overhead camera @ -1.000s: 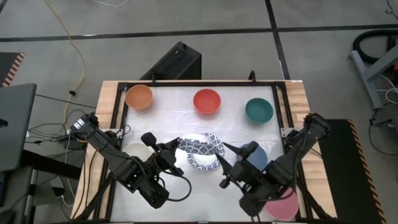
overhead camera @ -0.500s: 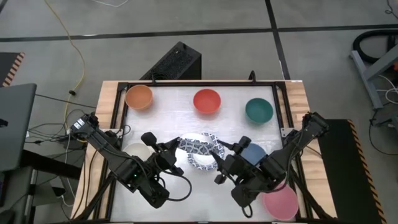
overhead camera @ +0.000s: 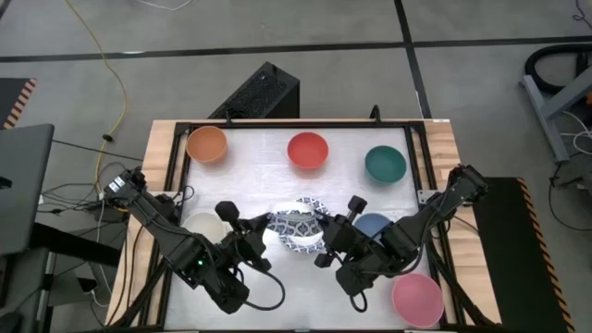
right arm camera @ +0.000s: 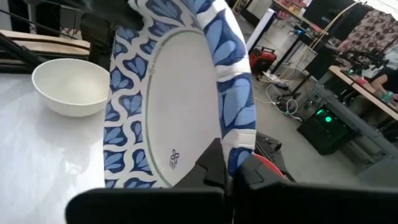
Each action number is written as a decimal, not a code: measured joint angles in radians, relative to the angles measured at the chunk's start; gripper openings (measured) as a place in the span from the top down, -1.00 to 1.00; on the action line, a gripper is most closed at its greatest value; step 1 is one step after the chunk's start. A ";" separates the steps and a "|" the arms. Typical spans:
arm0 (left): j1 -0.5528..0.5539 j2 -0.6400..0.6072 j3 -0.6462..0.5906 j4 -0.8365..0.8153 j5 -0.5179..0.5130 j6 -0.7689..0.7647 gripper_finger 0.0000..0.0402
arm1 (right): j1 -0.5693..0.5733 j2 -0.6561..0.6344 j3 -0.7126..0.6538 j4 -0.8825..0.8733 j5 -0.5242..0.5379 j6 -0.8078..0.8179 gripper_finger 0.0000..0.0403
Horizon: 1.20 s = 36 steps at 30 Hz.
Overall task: Nest bowls inside each other
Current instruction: Stack the bottom white pattern bowl into the top white pattern bowl
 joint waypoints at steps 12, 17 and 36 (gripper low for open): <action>0.002 -0.010 0.000 0.067 0.397 0.254 0.72 | 0.002 0.002 0.000 -0.295 -0.031 0.341 0.97; 0.001 -0.103 0.000 0.130 0.567 0.222 0.65 | -0.010 -0.005 0.000 -0.458 -0.086 0.505 0.97; 0.003 -0.467 0.001 0.193 0.929 0.426 0.65 | -0.535 -0.171 -0.070 -0.128 -1.073 0.155 0.98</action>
